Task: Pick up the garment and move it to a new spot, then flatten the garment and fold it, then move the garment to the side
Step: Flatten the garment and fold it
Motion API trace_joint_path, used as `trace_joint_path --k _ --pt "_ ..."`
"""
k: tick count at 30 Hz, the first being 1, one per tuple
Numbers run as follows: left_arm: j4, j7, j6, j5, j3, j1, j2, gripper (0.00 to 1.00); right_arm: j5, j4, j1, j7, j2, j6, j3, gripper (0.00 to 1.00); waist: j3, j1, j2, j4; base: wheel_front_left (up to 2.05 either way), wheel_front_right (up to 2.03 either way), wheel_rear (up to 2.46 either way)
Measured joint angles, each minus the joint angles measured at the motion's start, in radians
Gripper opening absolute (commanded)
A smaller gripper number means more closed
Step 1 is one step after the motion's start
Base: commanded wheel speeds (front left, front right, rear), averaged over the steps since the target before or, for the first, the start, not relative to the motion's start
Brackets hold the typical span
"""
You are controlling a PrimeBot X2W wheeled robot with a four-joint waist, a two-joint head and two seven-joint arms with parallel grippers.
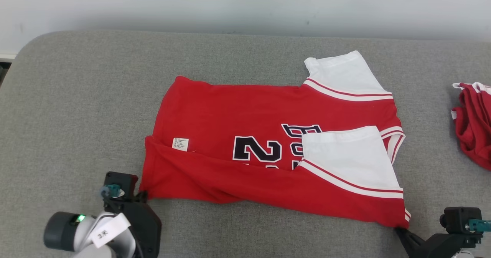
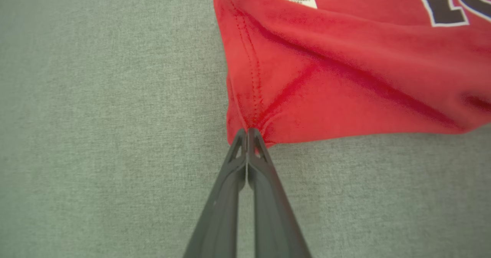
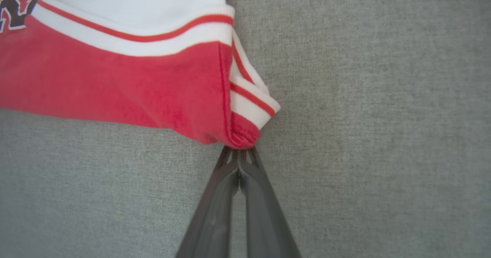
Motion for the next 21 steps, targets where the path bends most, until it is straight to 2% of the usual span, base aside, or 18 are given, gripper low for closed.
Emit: trace_joint_path --k 5,10,16,21 --pt "-0.024 -0.001 -0.009 0.0 0.01 0.01 0.047 0.0 -0.01 -0.003 -0.001 0.005 0.0 0.0 -0.016 0.0 -0.006 0.0 0.0 0.002 0.0 0.0 0.0" --pt "-0.051 -0.006 -0.019 -0.002 0.012 0.017 0.065 0.0 -0.015 -0.014 -0.001 0.015 0.0 0.0 -0.022 0.0 -0.012 0.0 0.0 0.004 0.0 0.0 0.0" --pt "-0.102 -0.01 -0.02 -0.048 0.029 0.074 0.088 0.0 0.015 -0.074 0.04 0.08 0.0 0.0 0.002 0.0 -0.023 0.0 0.0 0.005 0.0 0.0 0.0" --pt "-0.139 -0.02 -0.009 -0.076 0.045 0.13 0.107 0.0 0.047 -0.136 0.086 0.133 -0.034 0.0 -0.02 0.0 -0.029 0.0 0.0 0.004 0.0 0.0 0.0"
